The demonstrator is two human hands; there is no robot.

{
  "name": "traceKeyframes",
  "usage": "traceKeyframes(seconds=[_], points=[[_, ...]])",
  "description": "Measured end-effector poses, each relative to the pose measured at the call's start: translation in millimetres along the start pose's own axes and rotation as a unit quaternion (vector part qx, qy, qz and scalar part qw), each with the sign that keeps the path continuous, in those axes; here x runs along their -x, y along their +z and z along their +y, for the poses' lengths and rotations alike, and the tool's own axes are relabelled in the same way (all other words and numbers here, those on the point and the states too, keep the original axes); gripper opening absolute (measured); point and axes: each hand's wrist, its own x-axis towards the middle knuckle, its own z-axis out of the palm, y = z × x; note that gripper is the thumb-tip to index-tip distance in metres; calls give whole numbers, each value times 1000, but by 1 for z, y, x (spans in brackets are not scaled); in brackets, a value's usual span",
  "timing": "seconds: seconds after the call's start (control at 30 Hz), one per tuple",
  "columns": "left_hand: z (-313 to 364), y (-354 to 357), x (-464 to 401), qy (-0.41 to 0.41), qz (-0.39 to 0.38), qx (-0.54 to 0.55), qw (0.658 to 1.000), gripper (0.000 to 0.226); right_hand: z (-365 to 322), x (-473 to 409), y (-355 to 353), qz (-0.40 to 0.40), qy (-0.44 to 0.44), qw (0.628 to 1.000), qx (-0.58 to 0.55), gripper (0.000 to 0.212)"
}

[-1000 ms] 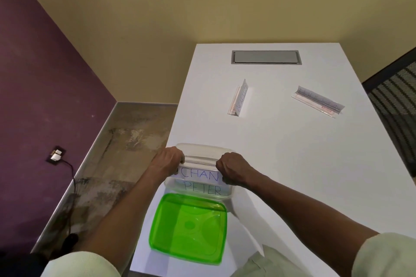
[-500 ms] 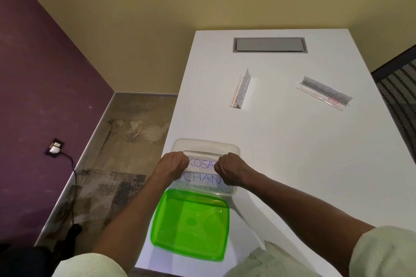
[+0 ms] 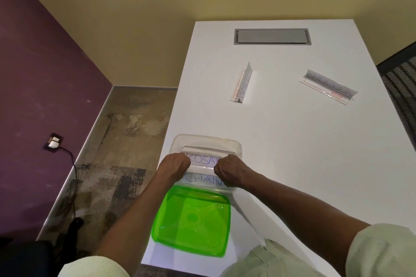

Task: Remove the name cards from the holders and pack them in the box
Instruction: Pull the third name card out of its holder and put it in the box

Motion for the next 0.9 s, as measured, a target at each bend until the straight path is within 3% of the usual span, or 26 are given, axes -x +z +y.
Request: traceKeyframes(seconds=[0.33,0.57,0.7,0.9], points=[[6,0,-1,-18,12,10,1000,30,-2,-3,5,14,44,998,-51,35],[5,-15,-5,-36,-2,58,998,42,2,7,-5,-2,68,994,-81,15],[7,-26,-5,-49,20,95,994,47,4,13,-16,37,74,993,-85,19],[20,-45,3,-70,95,199,973,37,7,29,-34,120,81,986,-86,22]])
